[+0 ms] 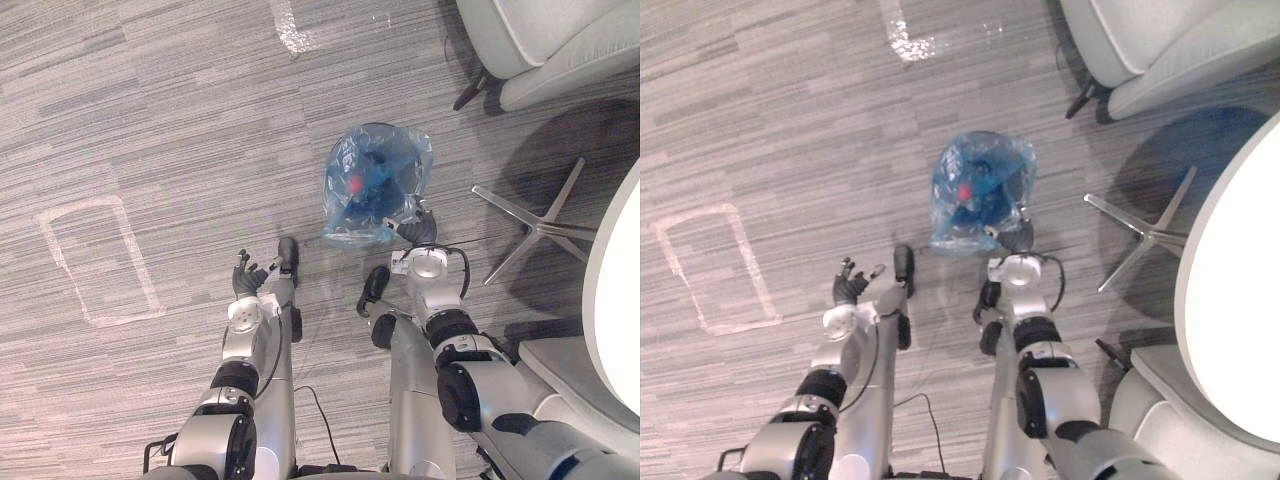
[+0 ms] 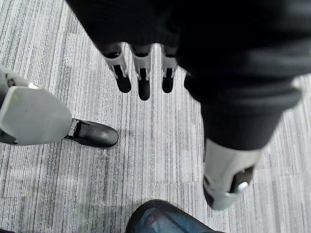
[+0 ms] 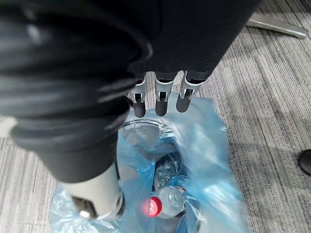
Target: Gather rubbish on tea table into small bin, then transfer packed bag to large trash can.
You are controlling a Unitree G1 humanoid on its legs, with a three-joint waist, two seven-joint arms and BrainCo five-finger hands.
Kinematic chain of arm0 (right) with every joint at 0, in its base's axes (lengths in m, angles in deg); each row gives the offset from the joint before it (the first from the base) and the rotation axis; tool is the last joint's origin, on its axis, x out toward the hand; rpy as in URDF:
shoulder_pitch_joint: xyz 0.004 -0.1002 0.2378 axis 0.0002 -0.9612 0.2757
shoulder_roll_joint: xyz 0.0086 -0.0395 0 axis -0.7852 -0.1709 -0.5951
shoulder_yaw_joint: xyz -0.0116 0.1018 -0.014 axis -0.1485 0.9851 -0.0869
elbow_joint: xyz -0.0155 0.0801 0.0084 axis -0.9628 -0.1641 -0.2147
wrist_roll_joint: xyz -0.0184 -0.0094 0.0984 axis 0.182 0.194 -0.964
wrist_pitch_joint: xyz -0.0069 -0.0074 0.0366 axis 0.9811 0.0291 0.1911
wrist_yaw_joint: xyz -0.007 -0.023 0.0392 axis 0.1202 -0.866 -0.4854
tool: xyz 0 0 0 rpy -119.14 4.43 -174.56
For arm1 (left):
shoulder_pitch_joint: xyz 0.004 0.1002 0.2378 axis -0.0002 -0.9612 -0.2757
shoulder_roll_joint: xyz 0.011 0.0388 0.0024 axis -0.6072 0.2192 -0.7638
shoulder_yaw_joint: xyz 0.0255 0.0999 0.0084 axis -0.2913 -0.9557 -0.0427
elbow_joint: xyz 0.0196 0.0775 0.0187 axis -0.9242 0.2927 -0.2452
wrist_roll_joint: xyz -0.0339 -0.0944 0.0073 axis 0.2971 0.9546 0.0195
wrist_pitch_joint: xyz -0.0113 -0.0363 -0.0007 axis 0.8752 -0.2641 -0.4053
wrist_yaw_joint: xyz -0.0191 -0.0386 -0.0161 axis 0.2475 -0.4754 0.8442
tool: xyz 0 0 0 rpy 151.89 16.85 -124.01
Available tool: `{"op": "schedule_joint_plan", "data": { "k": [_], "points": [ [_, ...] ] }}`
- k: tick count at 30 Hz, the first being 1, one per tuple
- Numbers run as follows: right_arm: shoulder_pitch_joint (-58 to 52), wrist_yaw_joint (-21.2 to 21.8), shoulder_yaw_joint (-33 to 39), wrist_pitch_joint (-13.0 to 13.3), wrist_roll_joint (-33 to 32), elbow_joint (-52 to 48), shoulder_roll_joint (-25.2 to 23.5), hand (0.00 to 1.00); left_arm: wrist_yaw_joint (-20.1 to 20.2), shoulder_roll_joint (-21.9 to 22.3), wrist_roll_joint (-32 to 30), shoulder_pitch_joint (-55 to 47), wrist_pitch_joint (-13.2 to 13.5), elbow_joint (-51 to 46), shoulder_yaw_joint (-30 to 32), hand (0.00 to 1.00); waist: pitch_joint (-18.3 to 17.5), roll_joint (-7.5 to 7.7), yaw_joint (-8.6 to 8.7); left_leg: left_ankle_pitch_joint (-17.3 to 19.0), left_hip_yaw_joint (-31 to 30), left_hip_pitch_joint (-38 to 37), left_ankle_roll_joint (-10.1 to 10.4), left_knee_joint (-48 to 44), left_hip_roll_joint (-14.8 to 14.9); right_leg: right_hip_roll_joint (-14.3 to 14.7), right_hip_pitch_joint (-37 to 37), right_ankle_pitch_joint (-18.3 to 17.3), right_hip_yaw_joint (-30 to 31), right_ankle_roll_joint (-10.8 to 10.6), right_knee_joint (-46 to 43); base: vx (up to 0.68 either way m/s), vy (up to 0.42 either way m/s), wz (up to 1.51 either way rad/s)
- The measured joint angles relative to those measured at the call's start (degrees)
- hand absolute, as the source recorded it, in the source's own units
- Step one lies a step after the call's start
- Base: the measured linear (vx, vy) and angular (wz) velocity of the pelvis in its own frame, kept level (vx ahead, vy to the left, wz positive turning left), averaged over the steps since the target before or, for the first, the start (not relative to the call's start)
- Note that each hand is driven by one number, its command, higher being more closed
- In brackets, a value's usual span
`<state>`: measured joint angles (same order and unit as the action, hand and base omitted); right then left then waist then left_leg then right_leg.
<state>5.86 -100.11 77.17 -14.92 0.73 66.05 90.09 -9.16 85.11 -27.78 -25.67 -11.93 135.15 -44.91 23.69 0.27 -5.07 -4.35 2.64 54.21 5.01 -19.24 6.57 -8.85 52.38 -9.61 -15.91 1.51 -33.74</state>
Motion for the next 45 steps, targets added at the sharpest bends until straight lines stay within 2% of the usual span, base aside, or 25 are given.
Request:
{"op": "schedule_joint_plan", "data": {
  "k": [12, 19, 28, 34, 39, 42, 45],
  "points": [
    [2.4, 1.2, 1.9, 0.2, -2.6, 3.4, 0.1, 0.0, -0.2, 0.2, 2.3, 0.5, 0.5, -0.9, -1.9, 0.0, 0.1, -0.24, -0.57, 0.6, 0.1, 3.6, -0.1, -2.0, 0.0, -0.2, 3.5, -0.1, 0.7, -0.1, -1.5, 0.0, 0.0, 0.0],
    [1.3, -3.8, 1.9, 0.8, -2.4, 0.7, 0.2, 0.0, -0.4, 0.2, 2.2, 0.5, 0.5, -1.6, -2.0, 0.0, 0.1, -0.24, -0.58, 1.0, 0.5, 3.7, -0.7, -2.2, 0.0, -0.2, 3.6, -0.1, 0.8, -0.1, -1.5, 0.0, 0.0, 0.0],
    [-1.5, -9.8, 4.2, -0.2, -1.8, -6.0, 0.2, 0.0, -1.3, 0.3, 2.1, 0.5, 0.5, -3.2, -2.6, 0.0, 0.1, -0.25, -0.75, 1.7, 1.3, 4.0, -0.6, -3.6, 0.4, 0.0, 3.6, 0.0, 1.4, -0.2, -1.2, 0.01, -0.005, -0.05],
    [-2.1, -11.0, 6.6, -0.6, -2.0, -7.9, 0.2, 0.0, -1.5, 0.4, 2.1, 0.5, 1.0, -3.2, -2.6, 0.0, 0.1, -0.26, -0.76, 2.1, 1.2, 4.6, -0.8, -4.0, 0.6, 0.4, 3.7, 0.1, 1.4, -0.3, -0.8, 0.0, -0.002, -0.02],
    [-1.9, -9.5, 6.7, -0.6, -2.2, -7.3, 0.2, 0.0, -1.4, 0.5, 2.1, 0.5, 1.1, -3.2, -1.9, 0.0, 0.1, -0.38, -0.77, 2.1, 1.2, 5.2, -0.8, -4.0, 0.6, 0.4, 4.3, 0.1, 1.3, -0.3, -0.7, 0.0, 0.0, 0.0],
    [-0.5, -6.8, 6.7, -0.4, -2.5, -4.5, 0.3, 0.0, -1.4, 0.4, 2.2, 0.5, 1.2, -3.2, -1.7, 0.0, 0.2, -0.41, -0.78, 2.1, 1.0, 6.1, -0.8, -4.1, 0.6, 0.3, 5.2, 0.1, 1.3, -0.3, -1.0, 0.0, 0.0, 0.0],
    [1.8, -3.2, 6.6, -0.3, -2.6, -1.4, 0.8, 0.0, -1.4, 0.5, 2.3, 0.6, 1.2, -3.2, -1.6, 0.0, 0.6, -1.28, -0.78, 2.2, 0.3, 7.6, -0.8, -5.1, 0.5, 0.2, 6.2, -0.1, 0.9, -0.4, -1.5, 0.01, 0.001, 0.07]
  ]
}}
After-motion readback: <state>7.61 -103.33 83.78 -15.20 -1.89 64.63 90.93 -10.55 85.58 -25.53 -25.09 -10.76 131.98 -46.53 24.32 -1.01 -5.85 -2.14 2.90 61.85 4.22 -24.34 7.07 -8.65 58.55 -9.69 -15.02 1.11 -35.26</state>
